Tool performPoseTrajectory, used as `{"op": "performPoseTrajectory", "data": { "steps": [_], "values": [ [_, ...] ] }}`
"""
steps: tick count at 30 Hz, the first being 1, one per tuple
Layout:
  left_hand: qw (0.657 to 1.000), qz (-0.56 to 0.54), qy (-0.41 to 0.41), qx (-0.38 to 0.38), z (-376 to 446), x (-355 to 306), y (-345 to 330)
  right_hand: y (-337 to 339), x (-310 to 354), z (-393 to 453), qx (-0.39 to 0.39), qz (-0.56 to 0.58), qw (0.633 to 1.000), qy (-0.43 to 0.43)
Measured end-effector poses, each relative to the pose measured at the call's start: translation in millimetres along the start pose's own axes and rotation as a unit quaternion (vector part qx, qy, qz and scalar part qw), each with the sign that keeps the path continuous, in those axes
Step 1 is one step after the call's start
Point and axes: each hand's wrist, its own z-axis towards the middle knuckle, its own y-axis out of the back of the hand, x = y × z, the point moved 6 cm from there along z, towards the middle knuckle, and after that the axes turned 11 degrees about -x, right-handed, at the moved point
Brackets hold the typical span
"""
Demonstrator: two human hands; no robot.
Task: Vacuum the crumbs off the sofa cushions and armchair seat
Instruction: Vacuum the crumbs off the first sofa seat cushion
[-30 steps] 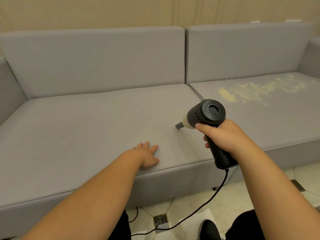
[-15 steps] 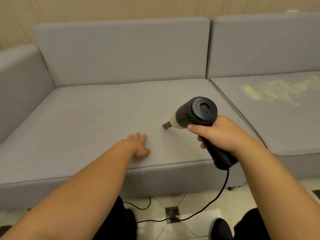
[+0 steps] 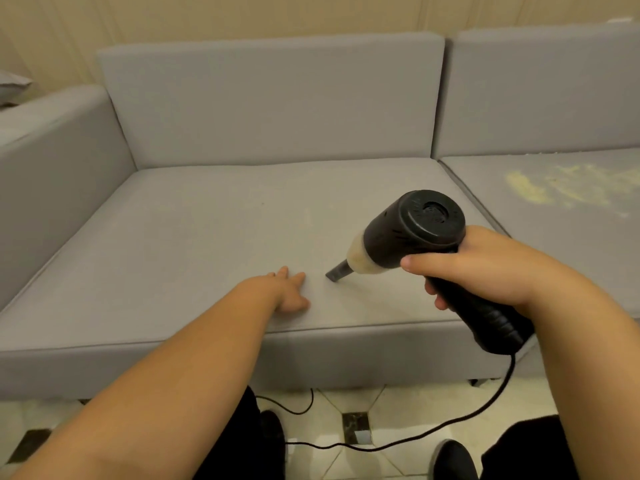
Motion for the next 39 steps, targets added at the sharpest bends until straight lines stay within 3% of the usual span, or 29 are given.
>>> {"op": "performPoseTrajectory", "data": {
  "steps": [6,11,17,25,29,39],
  "values": [
    [1.0,0.009,-0.014,0.006,0,-14,2,13,-9,-9,0.006,-0.005,1.0,-0.018],
    [1.0,0.007,-0.029,0.001,1,-27,4,3,-25,21,-0.107,-0.026,0.994,-0.02],
    [0.994,0.013,-0.092,-0.053,10,-66,4,17,-63,81,-0.163,0.038,0.985,-0.047],
    [0.977,-0.038,-0.175,-0.115,71,-164,17,52,-119,185,-0.241,0.106,0.962,-0.075],
    [0.977,-0.025,-0.181,-0.11,78,-187,15,52,-122,216,-0.216,0.128,0.966,-0.067],
    [0.99,-0.037,-0.093,-0.095,73,-193,19,34,-100,233,-0.012,0.045,0.998,0.03]
  ]
}}
